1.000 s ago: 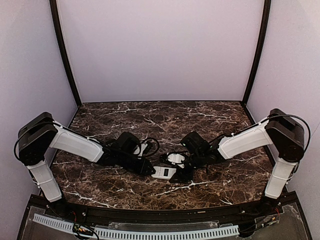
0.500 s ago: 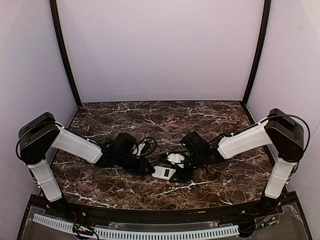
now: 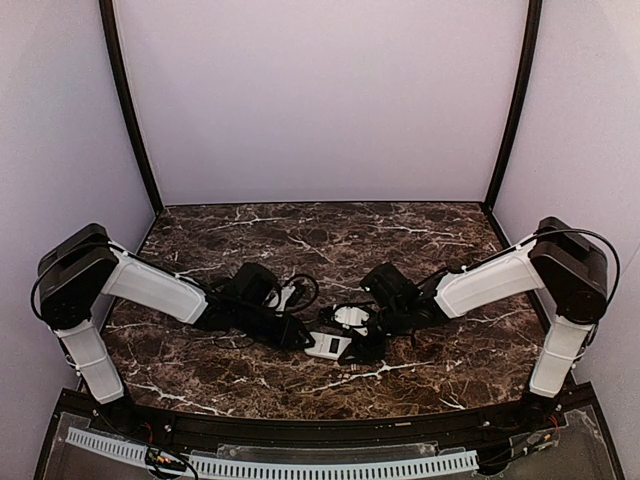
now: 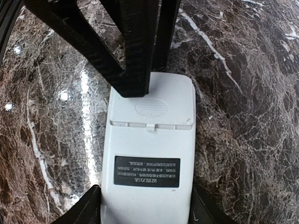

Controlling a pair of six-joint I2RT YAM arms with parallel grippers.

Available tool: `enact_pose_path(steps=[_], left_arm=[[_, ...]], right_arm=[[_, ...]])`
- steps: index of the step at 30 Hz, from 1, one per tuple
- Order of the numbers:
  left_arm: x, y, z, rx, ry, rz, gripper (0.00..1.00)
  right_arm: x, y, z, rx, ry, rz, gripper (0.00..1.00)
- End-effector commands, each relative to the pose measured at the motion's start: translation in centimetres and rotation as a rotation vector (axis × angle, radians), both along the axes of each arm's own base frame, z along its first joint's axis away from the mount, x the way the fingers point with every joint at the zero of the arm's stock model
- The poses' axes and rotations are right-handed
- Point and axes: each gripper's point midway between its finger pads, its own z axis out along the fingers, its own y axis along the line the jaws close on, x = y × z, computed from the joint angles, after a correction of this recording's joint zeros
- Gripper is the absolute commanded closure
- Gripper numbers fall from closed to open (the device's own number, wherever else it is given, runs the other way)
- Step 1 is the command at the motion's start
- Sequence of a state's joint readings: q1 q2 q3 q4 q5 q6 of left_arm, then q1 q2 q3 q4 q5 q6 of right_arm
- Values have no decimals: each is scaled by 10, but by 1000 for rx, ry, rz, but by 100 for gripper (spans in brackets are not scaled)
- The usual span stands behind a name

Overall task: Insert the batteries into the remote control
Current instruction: Load the battery cover onto the remote control without the battery cover.

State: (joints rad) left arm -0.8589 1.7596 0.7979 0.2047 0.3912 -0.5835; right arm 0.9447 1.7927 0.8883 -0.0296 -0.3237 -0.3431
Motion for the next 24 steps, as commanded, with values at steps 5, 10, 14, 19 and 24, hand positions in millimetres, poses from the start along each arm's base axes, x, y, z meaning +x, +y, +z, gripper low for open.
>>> enact_pose_path(steps=[5, 10, 14, 19, 24], left_arm=[[-6, -9, -3, 51, -18, -53, 56], [-5, -7, -9, 103, -26, -54, 56], [-5, -4, -16, 160, -36, -60, 56], [-7, -3, -22, 194, -33, -63, 55], [-10, 7, -33, 282, -20, -69, 55]], right_arm=[[-5, -2, -12, -39, 25, 6, 41], [-5, -1, -12, -40, 29, 5, 42], [-5, -1, -12, -40, 30, 6, 42], [-5, -1, -12, -43, 29, 4, 42], [-4, -2, -14, -47, 31, 0, 43]])
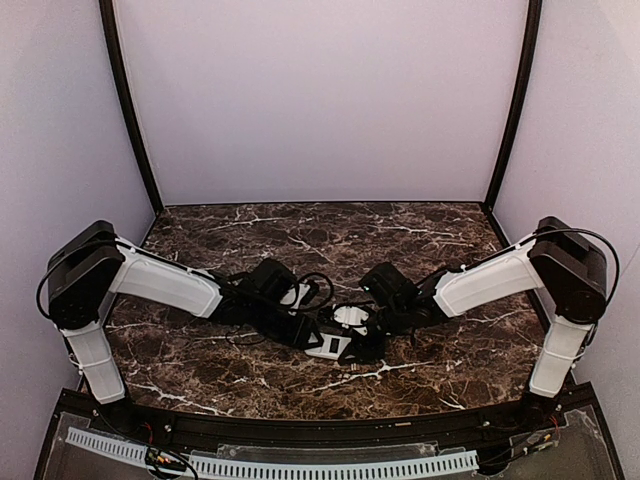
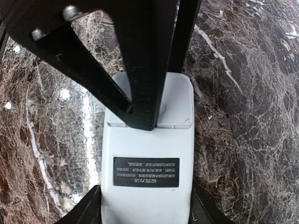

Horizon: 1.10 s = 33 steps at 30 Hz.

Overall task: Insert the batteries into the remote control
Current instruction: Load the battery cover onto the remote control without the battery cover.

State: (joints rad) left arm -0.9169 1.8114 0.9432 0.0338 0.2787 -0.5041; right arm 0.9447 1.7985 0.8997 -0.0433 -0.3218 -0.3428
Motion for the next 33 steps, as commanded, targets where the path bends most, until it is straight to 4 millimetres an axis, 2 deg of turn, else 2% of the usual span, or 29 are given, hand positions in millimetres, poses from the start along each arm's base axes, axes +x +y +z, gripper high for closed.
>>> enact_pose_path(steps=[1, 7, 16, 22, 26, 30, 33], left_arm=[[-14, 25, -34, 172, 45, -10, 56], [-17, 36, -37, 205, 55, 12, 66], [-17, 30, -30, 161, 55, 2, 73], [-25, 26, -36, 141, 95, -17, 81], [-30, 30, -44, 151, 132, -5, 87], [-38, 39, -54, 179, 177, 24, 87], [-45, 49, -62, 205, 215, 54, 84]], right_arm=[[-5, -2, -14, -41, 27, 2, 43], [-5, -3, -15, -44, 25, -1, 44], [-5, -4, -15, -46, 26, -2, 44], [-5, -3, -15, -45, 27, -4, 45], [-5, -3, -17, -50, 31, -7, 51], [-5, -3, -18, -52, 33, -6, 51], [-4, -3, -18, -53, 35, -11, 51]])
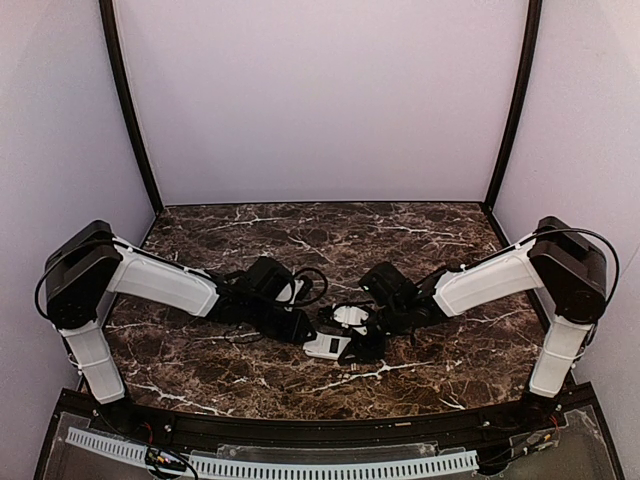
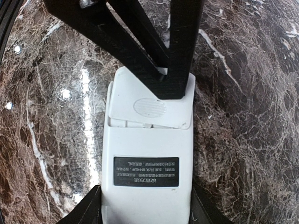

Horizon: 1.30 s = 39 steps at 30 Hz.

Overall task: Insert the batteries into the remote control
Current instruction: Load the battery cover onto the remote control without the battery cover, then press the battery cover on the remote control.

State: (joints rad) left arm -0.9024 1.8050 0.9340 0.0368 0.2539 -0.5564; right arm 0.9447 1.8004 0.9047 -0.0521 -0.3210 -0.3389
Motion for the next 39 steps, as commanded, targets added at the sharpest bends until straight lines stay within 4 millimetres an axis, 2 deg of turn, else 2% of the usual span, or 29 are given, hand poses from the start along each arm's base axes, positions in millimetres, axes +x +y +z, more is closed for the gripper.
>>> enact_pose_path(steps=[1, 8, 14, 21, 23, 26, 32, 37, 39], left_arm=[[-54, 44, -62, 194, 220, 0, 83], [-57, 51, -62, 182, 250, 81, 79], [-60, 58, -66, 199, 270, 115, 77], [-64, 64, -66, 206, 265, 112, 73], [-61, 61, -63, 200, 249, 104, 75], [-60, 60, -64, 202, 239, 93, 82], [-63, 61, -72, 221, 252, 75, 93], [-73, 65, -85, 243, 295, 68, 93], [-75, 68, -88, 254, 303, 71, 87]], right_arm=[[-4, -4, -18, -50, 28, -10, 51], [0, -5, -18, -45, 24, -55, 64], [-3, -6, -20, -45, 22, -80, 69], [-8, -9, -25, -56, 28, -82, 71], [-9, -8, -24, -55, 27, -77, 71], [-9, -8, -24, -55, 26, -73, 74], [-12, -8, -26, -57, 31, -65, 79], [-11, -7, -26, -55, 30, -63, 79], [-11, -6, -26, -54, 30, -62, 80]])
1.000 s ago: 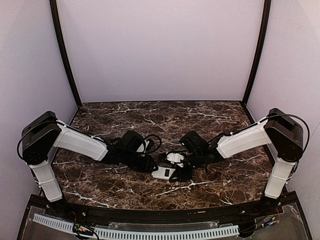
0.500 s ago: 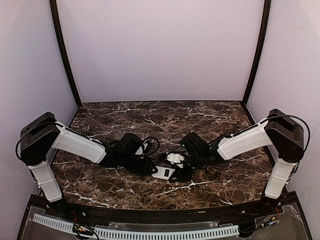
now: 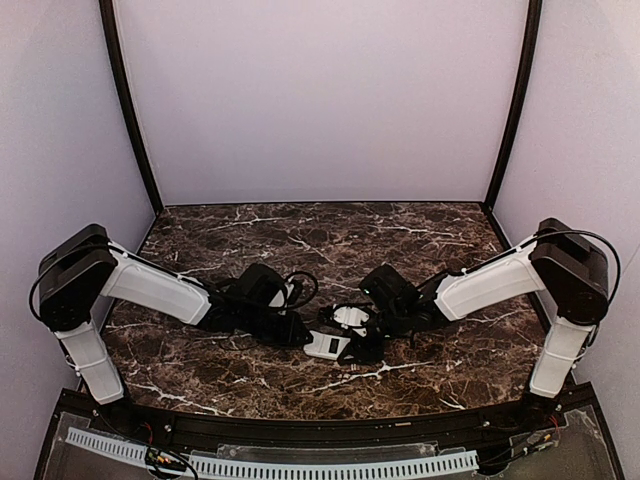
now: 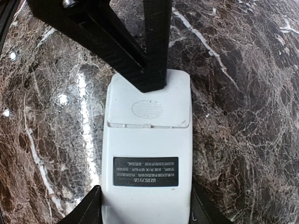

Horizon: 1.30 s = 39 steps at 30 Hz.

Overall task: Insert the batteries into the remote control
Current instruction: Press the battery cover on the remote control.

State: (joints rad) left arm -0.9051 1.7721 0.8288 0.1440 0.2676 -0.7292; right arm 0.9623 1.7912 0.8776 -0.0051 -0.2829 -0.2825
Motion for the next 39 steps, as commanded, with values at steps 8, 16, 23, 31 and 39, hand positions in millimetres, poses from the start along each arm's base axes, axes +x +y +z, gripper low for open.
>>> enact_pose_path(steps=[8, 16, 23, 31, 39], left_arm=[[-58, 73, -82, 399, 187, -52, 78], [-51, 83, -77, 526, 113, -54, 71], [-48, 87, -74, 575, 83, -50, 67], [-57, 82, -75, 543, 102, -86, 74], [-69, 80, -77, 530, 146, -108, 84]], right_arm=[[-11, -7, -26, -63, 44, -11, 80], [-11, -8, -28, -67, 45, -14, 80], [-12, -9, -28, -67, 50, -12, 80], [-12, -9, -28, -68, 44, -15, 80], [-11, -10, -29, -75, 39, -17, 80]])
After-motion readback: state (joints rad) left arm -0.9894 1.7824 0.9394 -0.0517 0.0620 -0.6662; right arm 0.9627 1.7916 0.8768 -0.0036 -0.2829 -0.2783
